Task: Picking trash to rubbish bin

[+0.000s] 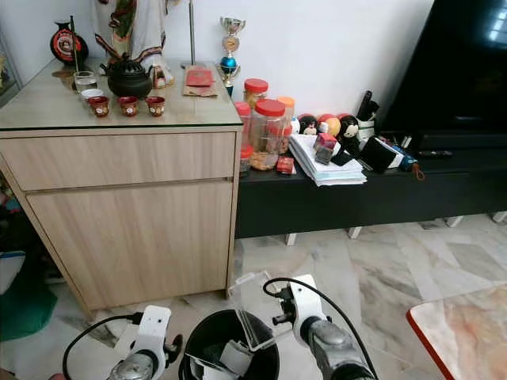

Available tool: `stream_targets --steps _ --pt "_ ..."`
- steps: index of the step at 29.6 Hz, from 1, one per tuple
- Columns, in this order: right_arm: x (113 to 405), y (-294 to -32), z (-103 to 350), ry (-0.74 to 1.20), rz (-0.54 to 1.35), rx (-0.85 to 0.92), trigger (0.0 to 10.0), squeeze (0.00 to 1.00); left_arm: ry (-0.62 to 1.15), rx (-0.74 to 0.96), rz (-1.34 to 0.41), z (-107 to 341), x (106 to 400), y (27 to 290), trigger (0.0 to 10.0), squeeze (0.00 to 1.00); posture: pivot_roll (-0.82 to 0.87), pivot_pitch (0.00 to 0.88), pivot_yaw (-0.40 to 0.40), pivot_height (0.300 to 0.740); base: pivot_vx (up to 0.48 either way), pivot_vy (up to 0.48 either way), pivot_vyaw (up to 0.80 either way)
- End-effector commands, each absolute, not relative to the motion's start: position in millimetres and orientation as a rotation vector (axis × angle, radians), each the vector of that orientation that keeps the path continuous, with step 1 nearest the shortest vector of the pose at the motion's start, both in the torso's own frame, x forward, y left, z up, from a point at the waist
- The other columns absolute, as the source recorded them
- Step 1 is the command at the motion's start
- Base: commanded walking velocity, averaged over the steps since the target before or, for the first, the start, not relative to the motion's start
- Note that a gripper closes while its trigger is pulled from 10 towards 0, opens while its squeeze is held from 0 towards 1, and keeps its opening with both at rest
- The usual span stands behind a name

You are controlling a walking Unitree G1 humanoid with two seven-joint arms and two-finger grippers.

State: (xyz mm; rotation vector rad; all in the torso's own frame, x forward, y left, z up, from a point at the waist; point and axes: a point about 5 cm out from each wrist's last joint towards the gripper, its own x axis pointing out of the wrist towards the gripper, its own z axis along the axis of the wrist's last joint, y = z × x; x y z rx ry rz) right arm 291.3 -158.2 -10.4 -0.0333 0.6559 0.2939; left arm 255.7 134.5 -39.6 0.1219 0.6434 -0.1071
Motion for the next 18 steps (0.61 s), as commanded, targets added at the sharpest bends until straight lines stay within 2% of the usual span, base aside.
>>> stream_targets --steps 1,9,18 --pt "296 -159 -6 0.647 0.295 -0.05 10.0 0.0 0.637 0.112 -0.133 -38 258 130 10.0 0.0 -0.07 0.054 -0.126 0.74 0.0 0.0 0.0" --pt "304 -150 1 0.633 0.311 -0.126 10.0 0.0 0.63 0.093 -0.2 -38 257 121 10.0 0.0 -0.06 0.057 -0.132 0.74 0.0 0.0 0.0" --pt "315 -143 12 0.578 0.283 -0.117 10.0 0.0 0.613 0.1 -0.253 -35 259 114 10.0 0.0 -0.06 0.055 -0.132 0.74 0.0 0.0 0.0"
